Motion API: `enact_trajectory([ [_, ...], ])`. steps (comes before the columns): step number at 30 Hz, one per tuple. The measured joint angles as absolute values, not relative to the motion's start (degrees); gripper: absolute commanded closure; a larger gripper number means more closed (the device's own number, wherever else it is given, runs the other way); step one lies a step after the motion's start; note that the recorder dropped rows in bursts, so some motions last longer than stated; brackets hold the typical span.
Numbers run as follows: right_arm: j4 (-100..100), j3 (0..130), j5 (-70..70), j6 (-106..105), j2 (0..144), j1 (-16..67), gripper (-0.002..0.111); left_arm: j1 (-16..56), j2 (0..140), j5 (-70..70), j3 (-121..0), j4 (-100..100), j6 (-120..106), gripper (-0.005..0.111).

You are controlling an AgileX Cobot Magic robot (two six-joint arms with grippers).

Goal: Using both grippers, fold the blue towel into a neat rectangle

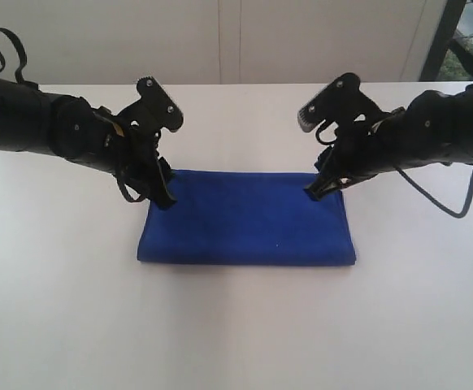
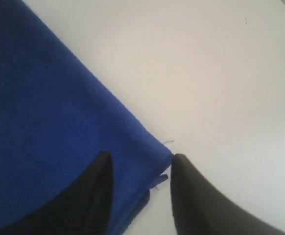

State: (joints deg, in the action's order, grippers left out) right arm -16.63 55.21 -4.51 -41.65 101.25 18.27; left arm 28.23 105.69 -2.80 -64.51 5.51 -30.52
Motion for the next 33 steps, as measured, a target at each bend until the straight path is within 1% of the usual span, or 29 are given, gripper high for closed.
enact_trajectory([
  [2,-16.6,55.2,-4.5,-35.4,100.4,17.9,0.104,27.3,105.3,-1.6,-64.5,6.5,-28.4,0.079],
  [3,-16.6,55.3,-4.7,-32.0,99.8,17.6,0.108,26.8,104.9,-0.9,-64.5,6.9,-26.9,0.087],
  [5,-16.6,55.9,-6.2,-27.1,98.6,17.0,0.108,25.4,103.8,0.6,-64.5,7.8,-23.5,0.102],
  [6,-16.6,56.8,-7.8,-25.3,98.2,16.6,0.108,25.0,103.3,1.7,-64.5,7.9,-22.2,0.107],
  [9,-16.7,60.3,-14.7,-22.1,97.9,16.1,0.108,23.9,102.1,8.5,-67.0,7.9,-18.9,0.107],
  [13,-16.7,66.3,-26.6,-16.9,98.6,16.1,0.108,23.7,102.1,23.7,-74.4,8.3,-15.1,0.107],
  [16,-16.9,70.2,-33.7,-14.0,100.1,16.1,0.108,23.7,103.1,31.1,-78.9,10.3,-13.3,0.107],
  [24,-16.8,71.5,-42.4,-10.5,106.4,16.1,0.108,23.7,108.8,38.5,-80.9,14.3,-12.5,0.107],
  [33,-13.6,71.5,-41.3,-6.9,111.1,16.1,0.108,23.7,113.1,39.0,-80.9,16.8,-12.5,0.107],
])
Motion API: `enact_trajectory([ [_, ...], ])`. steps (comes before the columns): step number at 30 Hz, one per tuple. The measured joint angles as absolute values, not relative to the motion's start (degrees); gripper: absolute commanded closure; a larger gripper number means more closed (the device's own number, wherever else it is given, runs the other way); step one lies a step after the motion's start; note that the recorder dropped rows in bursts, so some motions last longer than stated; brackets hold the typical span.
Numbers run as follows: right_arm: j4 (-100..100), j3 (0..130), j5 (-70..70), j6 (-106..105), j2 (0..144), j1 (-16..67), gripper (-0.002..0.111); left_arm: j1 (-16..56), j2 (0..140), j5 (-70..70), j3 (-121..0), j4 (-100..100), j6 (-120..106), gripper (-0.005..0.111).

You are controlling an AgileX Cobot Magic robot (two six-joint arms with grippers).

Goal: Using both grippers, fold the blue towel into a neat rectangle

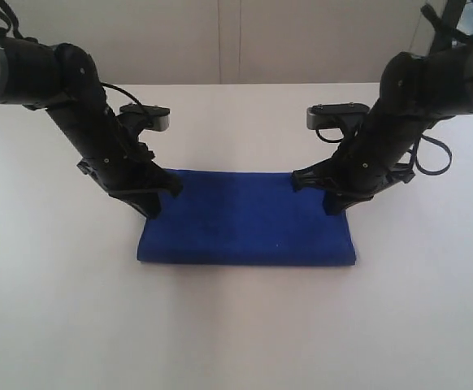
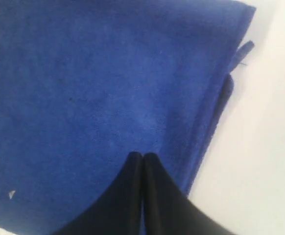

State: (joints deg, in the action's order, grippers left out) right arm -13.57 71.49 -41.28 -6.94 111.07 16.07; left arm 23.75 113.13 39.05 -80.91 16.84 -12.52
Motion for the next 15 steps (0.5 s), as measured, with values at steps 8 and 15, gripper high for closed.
enact_trajectory([
  [8,-12.3,71.5,-39.7,-6.0,114.5,16.1,0.108,23.7,115.8,38.3,-80.9,18.0,-12.5,0.107],
  [15,-12.1,71.8,-38.2,-5.7,115.3,16.1,0.108,23.7,117.1,38.2,-81.0,18.3,-12.5,0.107],
])
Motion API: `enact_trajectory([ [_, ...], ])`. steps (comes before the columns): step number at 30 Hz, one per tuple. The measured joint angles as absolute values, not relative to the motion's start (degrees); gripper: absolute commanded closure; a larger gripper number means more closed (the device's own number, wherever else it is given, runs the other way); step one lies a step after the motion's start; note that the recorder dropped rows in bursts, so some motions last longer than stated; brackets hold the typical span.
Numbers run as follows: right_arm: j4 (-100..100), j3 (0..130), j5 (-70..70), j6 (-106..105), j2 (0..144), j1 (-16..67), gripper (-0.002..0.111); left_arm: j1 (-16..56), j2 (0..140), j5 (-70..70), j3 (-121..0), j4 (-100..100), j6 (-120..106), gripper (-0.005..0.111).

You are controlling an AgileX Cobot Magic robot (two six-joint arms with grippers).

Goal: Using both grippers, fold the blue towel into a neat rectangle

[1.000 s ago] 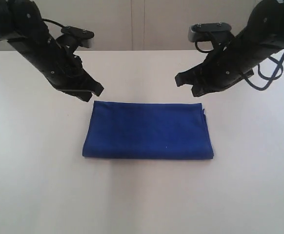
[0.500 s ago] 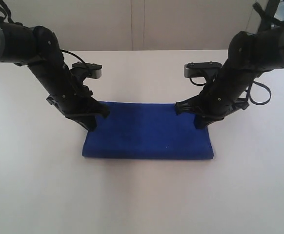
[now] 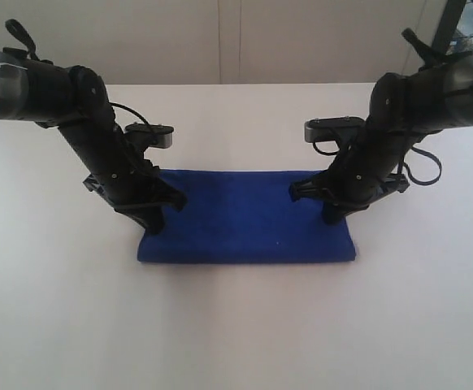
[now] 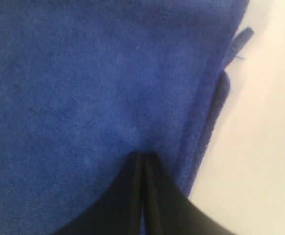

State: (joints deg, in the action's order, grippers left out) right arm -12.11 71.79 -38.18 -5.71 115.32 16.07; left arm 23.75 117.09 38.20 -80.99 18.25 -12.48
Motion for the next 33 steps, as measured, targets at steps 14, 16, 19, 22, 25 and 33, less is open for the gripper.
enact_trajectory([
  [14,-10.1,72.1,-35.9,-5.7,115.8,16.1,0.108,23.7,117.1,38.7,-81.1,18.4,-12.1,0.107],
  [16,-10.0,72.1,-35.5,-5.7,115.8,16.1,0.108,23.7,117.1,38.7,-81.1,18.4,-11.9,0.107],
  [19,-10.0,72.1,-35.3,-5.7,115.8,16.1,0.108,23.7,117.1,38.7,-81.1,18.4,-11.7,0.107],
  [22,-10.0,72.1,-35.3,-5.6,115.8,16.1,0.108,23.7,117.1,38.7,-81.1,18.4,-11.4,0.107],
  [25,-10.0,72.1,-35.5,-4.3,115.1,16.1,0.108,23.7,116.6,39.0,-81.1,18.4,-11.1,0.107],
  [33,-9.8,72.1,-37.9,-1.5,107.6,15.6,0.108,21.7,111.1,39.9,-81.1,18.2,-9.9,0.107],
])
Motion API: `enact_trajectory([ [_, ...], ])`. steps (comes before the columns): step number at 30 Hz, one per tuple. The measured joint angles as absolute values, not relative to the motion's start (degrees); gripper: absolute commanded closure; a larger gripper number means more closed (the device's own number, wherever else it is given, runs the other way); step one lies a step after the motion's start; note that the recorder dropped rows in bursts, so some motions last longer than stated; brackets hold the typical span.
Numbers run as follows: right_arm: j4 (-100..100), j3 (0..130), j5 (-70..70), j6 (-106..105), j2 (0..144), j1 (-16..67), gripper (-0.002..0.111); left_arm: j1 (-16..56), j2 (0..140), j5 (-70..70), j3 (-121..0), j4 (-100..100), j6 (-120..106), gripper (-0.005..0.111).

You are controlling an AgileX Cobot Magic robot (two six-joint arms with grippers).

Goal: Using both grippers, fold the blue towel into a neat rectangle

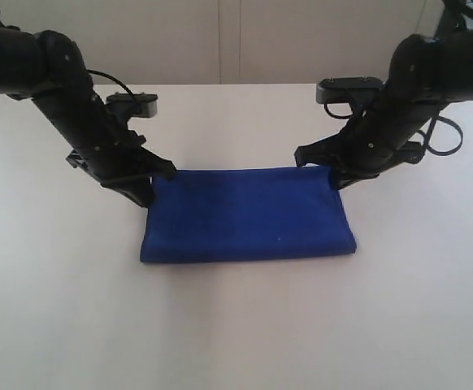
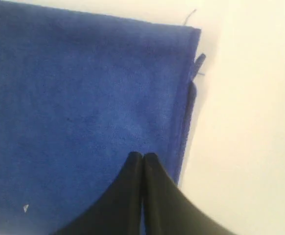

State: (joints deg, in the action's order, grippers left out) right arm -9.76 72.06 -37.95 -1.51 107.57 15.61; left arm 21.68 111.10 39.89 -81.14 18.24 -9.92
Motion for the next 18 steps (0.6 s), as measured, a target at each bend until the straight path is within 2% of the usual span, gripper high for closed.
enact_trajectory([
  [10,-9.8,66.8,-41.7,-1.2,99.2,9.3,0.108,11.8,103.6,44.6,-78.8,17.5,-6.7,0.107],
  [18,-8.9,51.4,-31.9,-1.1,78.3,8.1,0.108,10.0,86.2,38.0,-63.6,15.9,-6.5,0.107],
])
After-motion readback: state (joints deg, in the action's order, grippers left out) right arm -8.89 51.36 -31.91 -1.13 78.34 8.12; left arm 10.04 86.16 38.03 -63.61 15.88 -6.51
